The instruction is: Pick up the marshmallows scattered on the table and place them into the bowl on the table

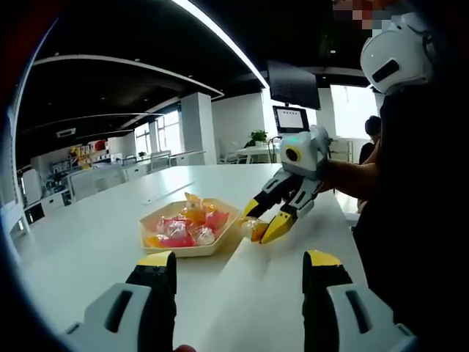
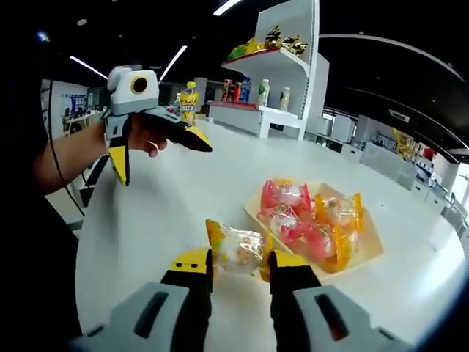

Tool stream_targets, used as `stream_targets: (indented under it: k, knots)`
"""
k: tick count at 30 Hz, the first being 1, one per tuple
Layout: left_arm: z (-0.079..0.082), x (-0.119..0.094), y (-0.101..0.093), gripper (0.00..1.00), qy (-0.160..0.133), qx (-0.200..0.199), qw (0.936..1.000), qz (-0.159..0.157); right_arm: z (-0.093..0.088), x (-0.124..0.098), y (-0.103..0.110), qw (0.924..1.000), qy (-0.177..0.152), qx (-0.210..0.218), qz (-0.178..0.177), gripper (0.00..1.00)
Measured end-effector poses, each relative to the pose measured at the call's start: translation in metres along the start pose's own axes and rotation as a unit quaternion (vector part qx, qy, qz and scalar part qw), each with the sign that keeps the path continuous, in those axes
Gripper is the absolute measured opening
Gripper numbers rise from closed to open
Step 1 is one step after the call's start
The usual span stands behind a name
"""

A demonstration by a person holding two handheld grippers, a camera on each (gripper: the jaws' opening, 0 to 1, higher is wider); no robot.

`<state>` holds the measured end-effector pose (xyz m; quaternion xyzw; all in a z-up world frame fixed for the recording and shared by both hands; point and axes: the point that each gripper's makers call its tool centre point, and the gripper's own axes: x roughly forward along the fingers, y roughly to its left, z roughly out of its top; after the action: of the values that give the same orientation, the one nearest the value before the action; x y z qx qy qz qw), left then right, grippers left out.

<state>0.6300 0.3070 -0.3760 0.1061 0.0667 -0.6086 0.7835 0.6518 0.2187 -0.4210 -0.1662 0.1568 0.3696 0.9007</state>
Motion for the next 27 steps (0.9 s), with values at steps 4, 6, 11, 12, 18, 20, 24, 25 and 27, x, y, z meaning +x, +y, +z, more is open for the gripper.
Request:
stream_targets:
  k: [4,6,11,12,18,20,24,25,27]
  knots:
    - [0.000,0.000,0.000,0.68,0.001,0.001,1.0000,-0.001,0.003,-0.002,-0.002,1.0000,-0.004,0.001,-0.002,0.30]
    - [0.001,0.000,0.000,0.68,-0.001,0.001,1.0000,-0.001,0.004,-0.003,-0.004,1.0000,-0.006,-0.001,-0.003,0.30]
    - [0.001,0.000,0.000,0.68,0.000,0.001,1.0000,0.000,0.010,-0.007,-0.009,0.9998,-0.015,-0.003,-0.009,0.30]
    - [0.000,0.000,0.000,0.68,0.000,0.001,1.0000,0.000,0.011,-0.007,-0.011,0.9998,-0.017,-0.004,-0.010,0.30]
    - [-0.001,0.000,0.000,0.68,0.001,0.000,1.0000,0.000,0.015,-0.011,-0.019,0.9996,-0.020,-0.006,-0.021,0.30]
    - [-0.001,0.000,0.000,0.68,0.002,0.000,1.0000,0.000,0.016,-0.012,-0.022,0.9995,-0.022,-0.006,-0.023,0.30]
    - [-0.001,0.000,0.000,0.68,0.001,0.000,1.0000,0.000,0.017,-0.012,-0.027,0.9993,-0.023,-0.007,-0.030,0.30]
    - [-0.001,0.000,0.000,0.68,0.001,0.000,1.0000,0.000,0.017,-0.013,-0.027,0.9992,-0.023,-0.007,-0.031,0.30]
    - [-0.001,0.000,0.000,0.68,0.002,0.000,1.0000,0.000,0.017,-0.012,-0.030,0.9991,-0.023,-0.008,-0.034,0.30]
